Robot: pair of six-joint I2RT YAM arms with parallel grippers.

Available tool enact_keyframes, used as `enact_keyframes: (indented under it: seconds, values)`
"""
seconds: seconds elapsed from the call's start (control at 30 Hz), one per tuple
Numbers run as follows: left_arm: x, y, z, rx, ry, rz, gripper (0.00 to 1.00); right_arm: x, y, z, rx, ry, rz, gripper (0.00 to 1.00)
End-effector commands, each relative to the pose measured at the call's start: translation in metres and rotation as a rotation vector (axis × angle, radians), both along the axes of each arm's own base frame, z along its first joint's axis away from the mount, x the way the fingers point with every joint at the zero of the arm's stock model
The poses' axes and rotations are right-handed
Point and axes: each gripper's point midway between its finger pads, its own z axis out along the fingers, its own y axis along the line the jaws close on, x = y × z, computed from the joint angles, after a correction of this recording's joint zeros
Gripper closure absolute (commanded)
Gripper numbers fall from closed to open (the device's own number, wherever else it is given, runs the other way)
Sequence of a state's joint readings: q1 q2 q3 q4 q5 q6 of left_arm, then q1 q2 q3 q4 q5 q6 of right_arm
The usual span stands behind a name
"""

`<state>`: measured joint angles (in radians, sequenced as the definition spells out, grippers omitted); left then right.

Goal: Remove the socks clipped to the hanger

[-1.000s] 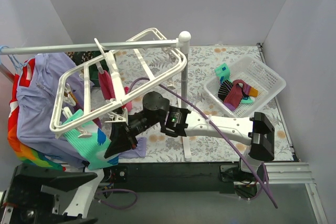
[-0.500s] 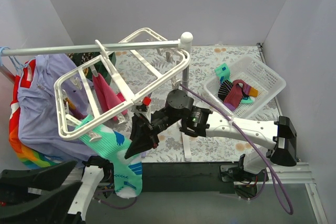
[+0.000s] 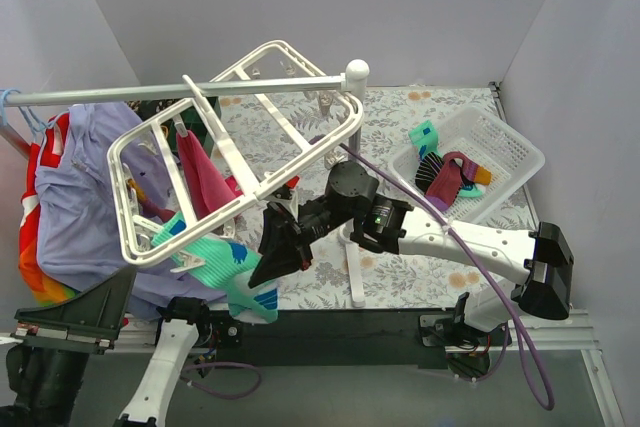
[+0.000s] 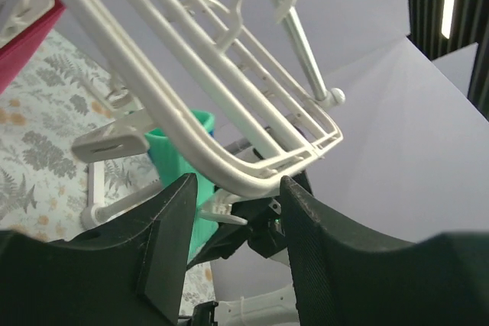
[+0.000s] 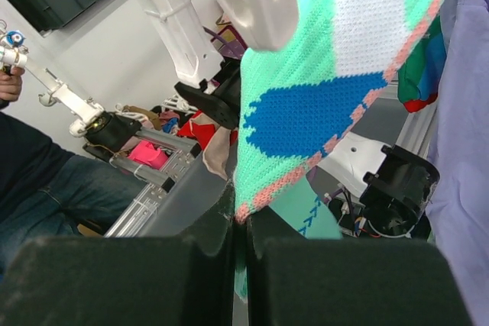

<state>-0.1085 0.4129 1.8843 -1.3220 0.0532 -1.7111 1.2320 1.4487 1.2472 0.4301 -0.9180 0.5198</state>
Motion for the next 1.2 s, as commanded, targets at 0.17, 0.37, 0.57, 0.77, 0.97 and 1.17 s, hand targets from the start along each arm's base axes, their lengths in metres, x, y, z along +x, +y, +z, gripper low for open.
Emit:
enact_keyframes:
  seconds: [0.17,0.37,0.57,0.77,0.97,1.17]
  values:
    - [0.006,0.051,-0.04,-0.22,0.09,0.273,0.59,0.005,-0.016,0.015,0.063,-0.04,0.038,0.94]
    - [0.033,0.067,-0.069,-0.315,0.183,0.374,0.59,0.004,-0.019,0.019,0.072,-0.05,0.055,0.93]
    - [0.062,0.071,-0.082,-0.393,0.241,0.4,0.59,0.003,-0.025,0.021,0.082,-0.061,0.064,0.93]
    - [0.087,0.043,-0.072,-0.355,0.161,0.214,0.53,0.002,-0.027,0.022,0.09,-0.069,0.07,0.93]
    - [0.092,0.031,-0.069,-0.311,0.144,0.148,0.5,0.001,-0.03,0.02,0.086,-0.07,0.079,0.93]
    - [0.086,0.03,-0.065,-0.286,0.129,0.139,0.5,0.0,-0.031,0.02,0.086,-0.073,0.087,0.94]
